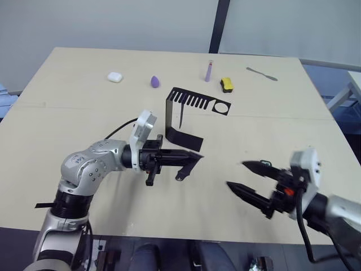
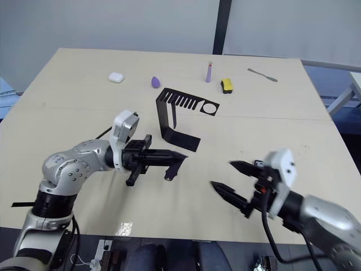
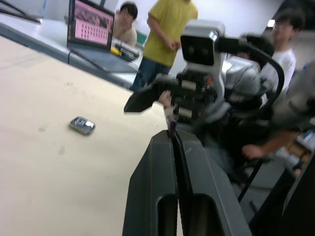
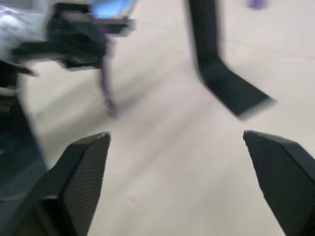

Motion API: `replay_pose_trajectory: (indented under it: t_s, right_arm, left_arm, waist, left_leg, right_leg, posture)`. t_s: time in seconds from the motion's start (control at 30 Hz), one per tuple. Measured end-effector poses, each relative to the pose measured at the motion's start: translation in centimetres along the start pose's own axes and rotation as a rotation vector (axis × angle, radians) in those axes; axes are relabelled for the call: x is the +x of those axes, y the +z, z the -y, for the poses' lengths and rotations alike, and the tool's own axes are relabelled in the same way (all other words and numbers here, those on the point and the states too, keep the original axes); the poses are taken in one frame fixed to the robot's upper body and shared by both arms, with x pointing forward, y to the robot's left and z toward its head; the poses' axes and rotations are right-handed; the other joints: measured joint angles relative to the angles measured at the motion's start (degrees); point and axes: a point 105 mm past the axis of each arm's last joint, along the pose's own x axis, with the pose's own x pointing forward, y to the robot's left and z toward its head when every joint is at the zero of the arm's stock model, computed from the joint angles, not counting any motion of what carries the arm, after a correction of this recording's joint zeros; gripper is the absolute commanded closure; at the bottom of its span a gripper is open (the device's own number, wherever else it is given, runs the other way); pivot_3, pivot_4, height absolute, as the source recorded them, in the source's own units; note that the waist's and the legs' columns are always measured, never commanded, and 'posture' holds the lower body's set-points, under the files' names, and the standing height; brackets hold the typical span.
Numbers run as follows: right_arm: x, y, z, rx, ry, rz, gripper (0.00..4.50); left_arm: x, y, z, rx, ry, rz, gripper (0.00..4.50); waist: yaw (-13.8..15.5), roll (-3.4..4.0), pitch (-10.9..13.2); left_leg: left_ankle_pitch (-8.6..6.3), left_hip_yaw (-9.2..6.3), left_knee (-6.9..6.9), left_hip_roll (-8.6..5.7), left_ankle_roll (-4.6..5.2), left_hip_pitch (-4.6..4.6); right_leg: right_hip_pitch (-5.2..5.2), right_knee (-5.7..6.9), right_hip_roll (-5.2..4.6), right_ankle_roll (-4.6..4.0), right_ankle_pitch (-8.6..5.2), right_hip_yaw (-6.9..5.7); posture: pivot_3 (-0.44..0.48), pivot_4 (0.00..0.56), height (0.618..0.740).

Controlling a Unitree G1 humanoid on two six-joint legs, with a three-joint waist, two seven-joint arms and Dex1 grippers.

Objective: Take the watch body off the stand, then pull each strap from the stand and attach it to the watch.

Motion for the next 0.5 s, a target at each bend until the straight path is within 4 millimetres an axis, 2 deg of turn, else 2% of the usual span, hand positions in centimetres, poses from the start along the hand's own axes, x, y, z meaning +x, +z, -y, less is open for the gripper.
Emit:
replay_pose_trajectory:
  t_s: [0.13,0.27,0.37,0.5]
  right_arm:
    - [-4.4,-2.9,2.7,0.034,-0.35,-0.05,0.04]
    - [-6.6,-4.2,3.5,0.052,-0.526,-0.05,0.04]
    - [-6.6,-5.0,3.8,0.068,-0.594,-0.044,0.04]
    - [-4.2,-5.4,3.5,0.07,-0.575,-0.026,0.04]
  left_arm:
    - [-0.2,-1.8,0.3,0.096,-0.021,-0.084,4.5]
    - [0.1,-2.2,0.3,0.146,-0.041,-0.097,4.5]
    - [0.3,-2.4,-0.1,0.163,-0.031,-0.098,4.5]
    - [0.5,-2.6,-0.3,0.168,-0.028,-0.104,4.5]
  waist:
    - [-0.03,0.01,0.0]
    - [-0.53,0.0,0.0]
    - [-0.51,0.01,0.0]
    - [-0.57,0.02,0.0]
  left_leg:
    - [0.0,0.01,0.01,0.0,0.0,0.03]
    - [-0.01,0.03,0.02,0.0,0.03,0.07]
    - [0.01,0.02,-0.01,-0.01,0.04,0.12]
    - [0.02,0.02,0.01,-0.01,0.01,0.08]
  right_leg:
    - [0.01,0.02,-0.01,0.0,0.0,0.02]
    - [0.12,0.08,-0.01,0.06,0.08,0.07]
    - [0.1,0.14,0.0,0.04,0.08,0.07]
    - [-0.02,0.18,0.01,0.02,0.08,0.07]
  posture:
    - [0.0,0.15,0.74]
    - [0.0,0.15,0.74]
    - [0.0,0.15,0.74]
    - [0.0,0.15,0.74]
